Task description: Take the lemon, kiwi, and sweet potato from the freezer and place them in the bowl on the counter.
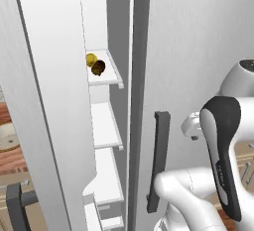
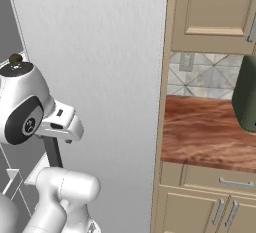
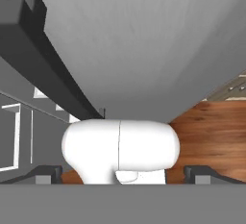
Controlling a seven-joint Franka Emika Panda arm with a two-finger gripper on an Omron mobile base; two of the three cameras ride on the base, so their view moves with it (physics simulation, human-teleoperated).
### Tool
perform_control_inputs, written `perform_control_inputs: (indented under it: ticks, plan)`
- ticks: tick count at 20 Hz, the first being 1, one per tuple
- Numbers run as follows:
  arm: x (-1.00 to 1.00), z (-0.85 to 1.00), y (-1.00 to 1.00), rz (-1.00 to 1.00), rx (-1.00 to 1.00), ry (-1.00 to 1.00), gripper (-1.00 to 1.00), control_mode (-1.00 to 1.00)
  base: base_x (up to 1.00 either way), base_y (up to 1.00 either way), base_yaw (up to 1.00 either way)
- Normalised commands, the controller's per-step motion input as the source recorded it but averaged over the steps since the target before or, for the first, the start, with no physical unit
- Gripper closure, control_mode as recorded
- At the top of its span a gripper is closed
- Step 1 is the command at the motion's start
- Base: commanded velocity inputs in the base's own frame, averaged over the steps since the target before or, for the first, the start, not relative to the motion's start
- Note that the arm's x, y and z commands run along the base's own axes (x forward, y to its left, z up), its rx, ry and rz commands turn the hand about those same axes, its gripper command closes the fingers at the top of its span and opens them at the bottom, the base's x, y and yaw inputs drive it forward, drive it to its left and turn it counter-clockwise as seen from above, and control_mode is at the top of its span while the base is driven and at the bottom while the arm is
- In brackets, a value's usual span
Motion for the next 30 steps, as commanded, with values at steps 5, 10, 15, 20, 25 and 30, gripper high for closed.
perform_control_inputs:
  ticks: [5,10,15,20,25,30]
  plan:
    - [0.0,0.0,0.0,0.0,0.0,0.0,-1.0,1.0,0.45,0.0,-0.05]
    - [0.0,0.0,0.0,0.0,0.0,0.0,-1.0,1.0,0.48,0.03,-0.04]
    - [0.0,0.0,0.0,0.0,0.0,0.0,-1.0,1.0,0.19,0.33,-0.01]
    - [0.0,0.0,0.0,0.0,0.0,0.0,-1.0,1.0,0.24,0.54,0.0]
    - [0.0,0.0,0.0,0.0,0.0,0.0,-1.0,1.0,0.19,0.63,0.0]
    - [0.0,0.0,0.0,0.0,0.0,0.0,-1.0,1.0,0.09,0.76,0.0]
